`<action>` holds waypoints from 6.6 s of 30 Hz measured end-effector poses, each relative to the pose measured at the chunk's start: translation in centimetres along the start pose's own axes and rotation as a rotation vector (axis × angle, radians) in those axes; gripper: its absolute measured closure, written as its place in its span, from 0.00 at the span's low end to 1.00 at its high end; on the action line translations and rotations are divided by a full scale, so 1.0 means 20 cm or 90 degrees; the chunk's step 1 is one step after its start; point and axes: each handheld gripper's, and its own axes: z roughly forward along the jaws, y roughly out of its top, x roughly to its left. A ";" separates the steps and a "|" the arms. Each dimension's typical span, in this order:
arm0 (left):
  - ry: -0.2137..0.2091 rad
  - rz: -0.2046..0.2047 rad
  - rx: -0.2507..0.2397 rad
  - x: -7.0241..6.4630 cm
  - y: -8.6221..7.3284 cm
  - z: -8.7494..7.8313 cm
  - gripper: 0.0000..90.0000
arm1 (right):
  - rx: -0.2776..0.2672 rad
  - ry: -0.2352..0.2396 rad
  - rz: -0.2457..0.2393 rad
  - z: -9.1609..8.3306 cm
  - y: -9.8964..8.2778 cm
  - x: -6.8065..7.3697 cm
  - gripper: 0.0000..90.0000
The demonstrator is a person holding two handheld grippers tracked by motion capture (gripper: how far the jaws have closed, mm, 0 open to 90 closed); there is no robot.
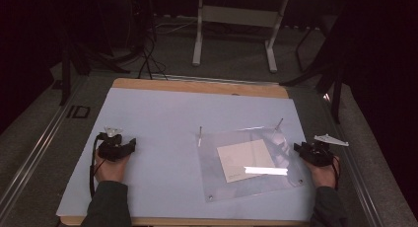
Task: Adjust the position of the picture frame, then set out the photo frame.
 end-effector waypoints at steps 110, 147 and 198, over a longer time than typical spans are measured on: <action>-0.315 0.133 -0.033 -0.87 0.29 0.35 0.92 | 0.021 0.062 -0.090 0.41 0.36 0.16 0.95; -0.208 0.061 0.002 -0.33 0.39 0.31 0.91 | 0.058 0.199 -0.138 0.52 0.43 0.65 0.92; -0.236 0.071 -0.082 -0.27 0.35 0.25 0.76 | -0.028 0.191 -0.116 0.48 0.37 0.61 0.81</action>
